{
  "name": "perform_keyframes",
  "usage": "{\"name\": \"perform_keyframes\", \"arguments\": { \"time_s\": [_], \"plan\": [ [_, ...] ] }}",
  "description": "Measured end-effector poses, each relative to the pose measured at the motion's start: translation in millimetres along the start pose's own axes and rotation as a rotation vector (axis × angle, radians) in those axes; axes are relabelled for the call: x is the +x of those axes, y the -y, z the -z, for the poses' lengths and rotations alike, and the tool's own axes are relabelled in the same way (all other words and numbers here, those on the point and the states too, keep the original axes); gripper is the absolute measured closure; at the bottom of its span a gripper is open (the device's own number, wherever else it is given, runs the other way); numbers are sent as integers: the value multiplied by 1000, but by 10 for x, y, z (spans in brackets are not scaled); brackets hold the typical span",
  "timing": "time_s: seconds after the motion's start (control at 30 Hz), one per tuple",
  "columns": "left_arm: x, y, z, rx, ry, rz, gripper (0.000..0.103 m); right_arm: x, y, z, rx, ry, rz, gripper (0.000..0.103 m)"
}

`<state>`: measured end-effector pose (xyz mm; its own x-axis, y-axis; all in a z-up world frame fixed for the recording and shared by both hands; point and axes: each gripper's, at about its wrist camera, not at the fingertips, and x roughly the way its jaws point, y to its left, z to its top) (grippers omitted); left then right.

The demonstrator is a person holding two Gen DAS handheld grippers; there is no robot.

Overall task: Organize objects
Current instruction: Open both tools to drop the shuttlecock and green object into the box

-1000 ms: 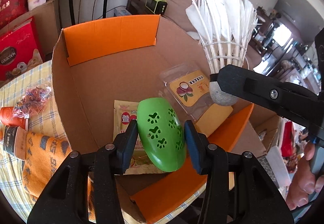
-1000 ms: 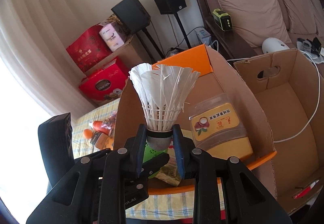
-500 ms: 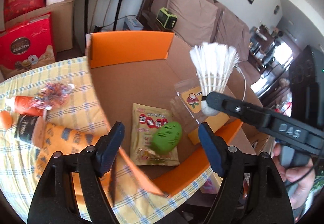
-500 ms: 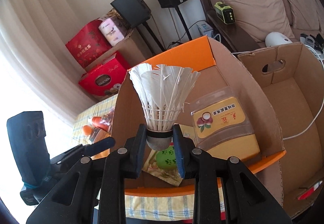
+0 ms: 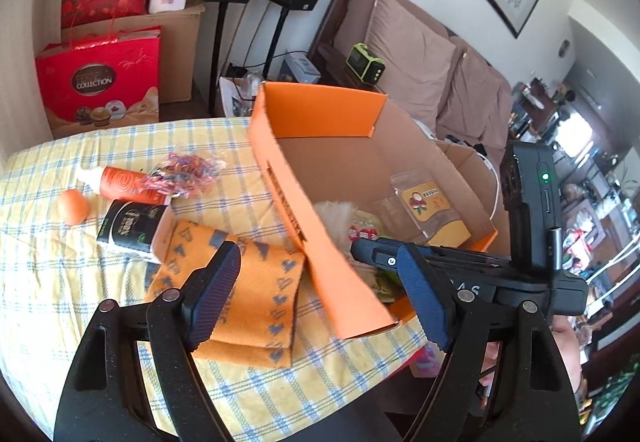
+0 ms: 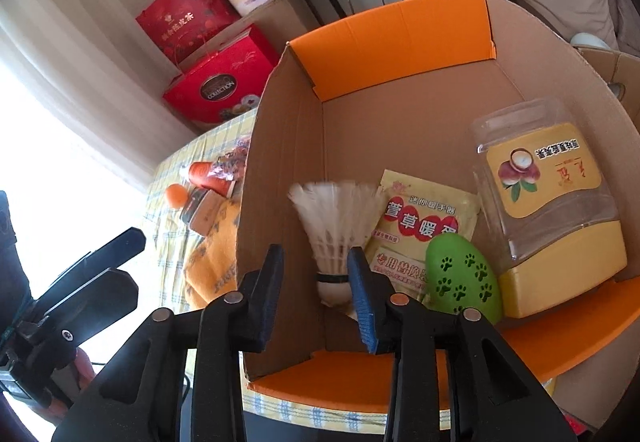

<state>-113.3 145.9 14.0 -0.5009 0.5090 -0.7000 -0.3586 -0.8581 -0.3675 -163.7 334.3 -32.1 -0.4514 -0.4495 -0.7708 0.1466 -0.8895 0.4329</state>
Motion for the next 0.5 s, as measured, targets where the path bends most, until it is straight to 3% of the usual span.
{"name": "perform_keyframes", "arguments": {
  "time_s": [0.3,0.5],
  "plan": [
    [-90,-254,111,-37,5,-23,24,-301,10,-57,21,97,28,57],
    [-218,-452,133,-70,44,-69,10,-462,-198,-66,-33,155,39,35]
  ]
}}
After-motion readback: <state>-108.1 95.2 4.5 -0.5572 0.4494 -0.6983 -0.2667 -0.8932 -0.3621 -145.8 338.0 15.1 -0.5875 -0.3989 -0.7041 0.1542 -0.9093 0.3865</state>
